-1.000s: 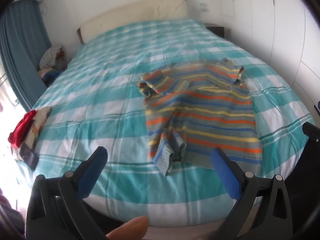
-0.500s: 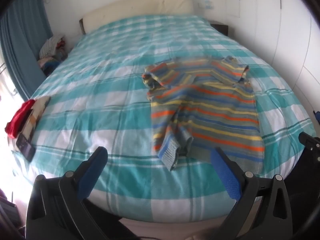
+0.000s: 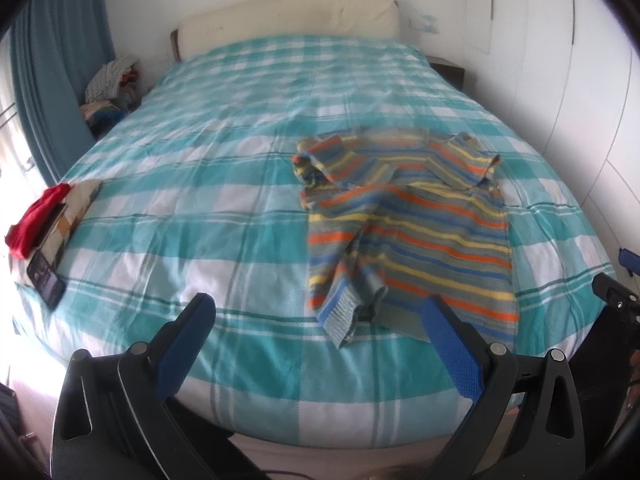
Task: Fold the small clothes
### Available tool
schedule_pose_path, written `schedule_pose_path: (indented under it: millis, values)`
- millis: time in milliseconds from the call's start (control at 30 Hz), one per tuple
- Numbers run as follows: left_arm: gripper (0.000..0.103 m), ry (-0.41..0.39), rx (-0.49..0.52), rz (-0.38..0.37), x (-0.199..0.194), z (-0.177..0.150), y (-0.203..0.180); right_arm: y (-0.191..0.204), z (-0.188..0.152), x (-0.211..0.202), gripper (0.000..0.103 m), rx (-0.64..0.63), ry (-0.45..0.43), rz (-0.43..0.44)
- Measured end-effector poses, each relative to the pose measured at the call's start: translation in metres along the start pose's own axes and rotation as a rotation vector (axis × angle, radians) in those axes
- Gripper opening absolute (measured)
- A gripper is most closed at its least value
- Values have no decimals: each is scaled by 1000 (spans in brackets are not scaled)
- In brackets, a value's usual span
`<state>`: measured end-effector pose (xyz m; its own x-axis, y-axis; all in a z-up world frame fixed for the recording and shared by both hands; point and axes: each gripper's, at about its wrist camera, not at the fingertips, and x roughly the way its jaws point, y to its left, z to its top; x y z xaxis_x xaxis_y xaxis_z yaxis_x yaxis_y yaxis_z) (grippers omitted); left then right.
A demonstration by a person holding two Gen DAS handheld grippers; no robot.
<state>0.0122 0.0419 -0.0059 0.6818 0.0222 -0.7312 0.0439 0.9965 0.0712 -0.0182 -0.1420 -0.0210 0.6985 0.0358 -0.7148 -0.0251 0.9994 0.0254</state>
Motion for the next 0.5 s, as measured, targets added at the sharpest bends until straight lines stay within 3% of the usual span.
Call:
schedule_pose_path:
  millis: [500]
  values:
    - [103, 44, 7, -15, 6, -7, -2, 12, -8, 9, 103, -40, 74, 24]
